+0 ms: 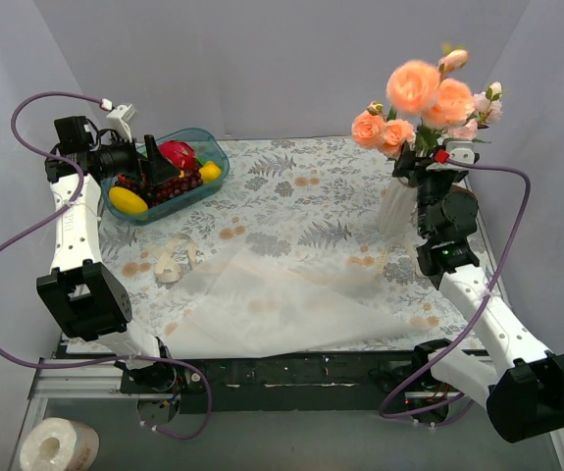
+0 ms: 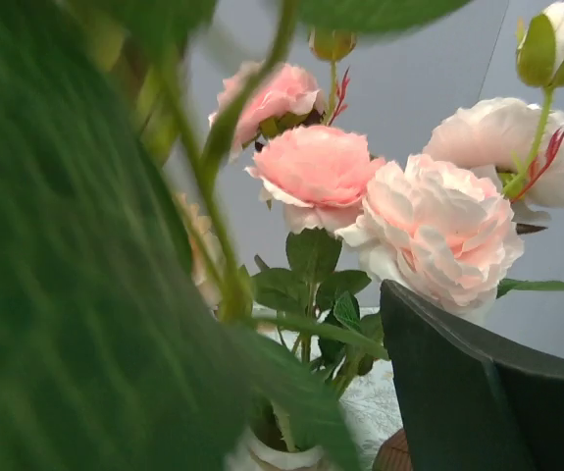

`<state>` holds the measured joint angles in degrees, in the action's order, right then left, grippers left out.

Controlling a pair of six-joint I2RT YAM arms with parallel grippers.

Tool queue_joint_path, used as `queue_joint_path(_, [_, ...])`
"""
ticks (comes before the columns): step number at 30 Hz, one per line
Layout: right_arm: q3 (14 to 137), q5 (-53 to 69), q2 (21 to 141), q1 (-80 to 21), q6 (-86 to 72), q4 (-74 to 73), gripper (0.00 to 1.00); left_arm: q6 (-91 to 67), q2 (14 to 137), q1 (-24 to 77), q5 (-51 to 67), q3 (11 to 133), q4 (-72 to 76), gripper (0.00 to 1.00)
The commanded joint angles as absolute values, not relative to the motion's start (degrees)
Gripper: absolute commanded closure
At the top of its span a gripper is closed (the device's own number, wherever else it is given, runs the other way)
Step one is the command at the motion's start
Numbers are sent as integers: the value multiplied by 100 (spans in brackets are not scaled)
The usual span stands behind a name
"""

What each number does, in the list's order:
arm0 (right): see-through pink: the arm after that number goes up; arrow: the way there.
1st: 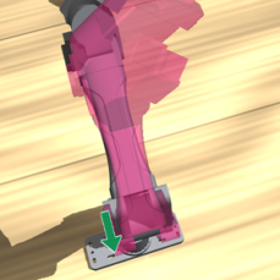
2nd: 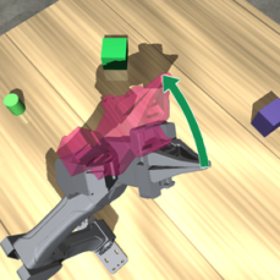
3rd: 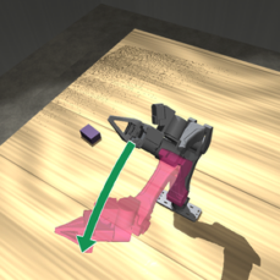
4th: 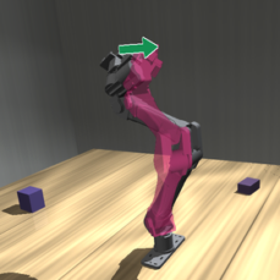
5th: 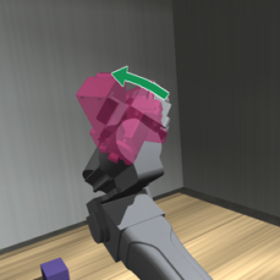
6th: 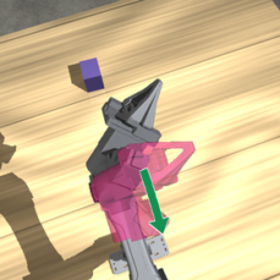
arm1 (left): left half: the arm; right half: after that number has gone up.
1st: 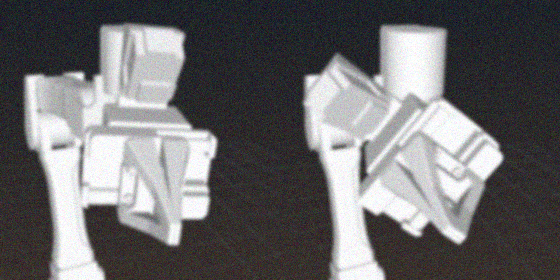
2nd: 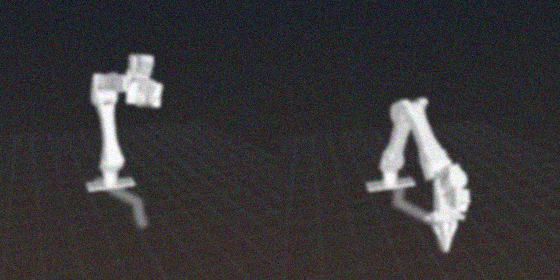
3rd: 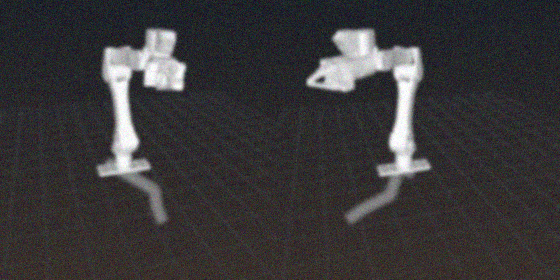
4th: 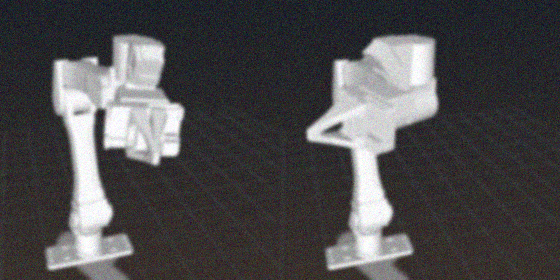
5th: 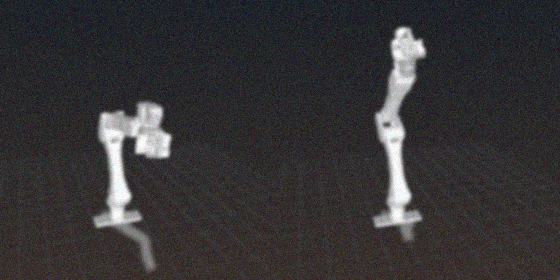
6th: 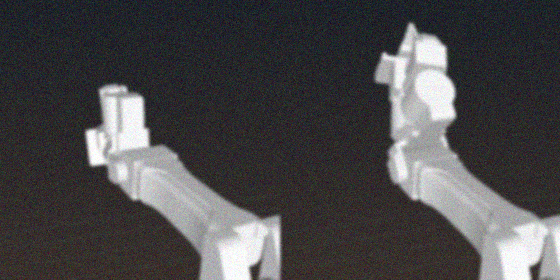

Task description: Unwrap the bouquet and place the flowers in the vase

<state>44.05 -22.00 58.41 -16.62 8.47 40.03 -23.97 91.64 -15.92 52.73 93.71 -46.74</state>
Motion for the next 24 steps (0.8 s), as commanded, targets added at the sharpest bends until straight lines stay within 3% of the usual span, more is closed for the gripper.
queue_joint_path(1, [4693, -2224, 5652, -1644, 510, 3148, 8, -2443, 9123, -1608, 5361, 9624, -4887, 2])
queue_joint_path(10, [5308, -1916, 5291, -1652, 80, 846, 4, -2681, 9018, -1608, 5177, 9659, -4781, 2])
queue_joint_path(24, [5984, -1617, 4948, -1652, -527, -1492, 2, -2803, 8965, -1617, 5352, 9395, -4553, 2])
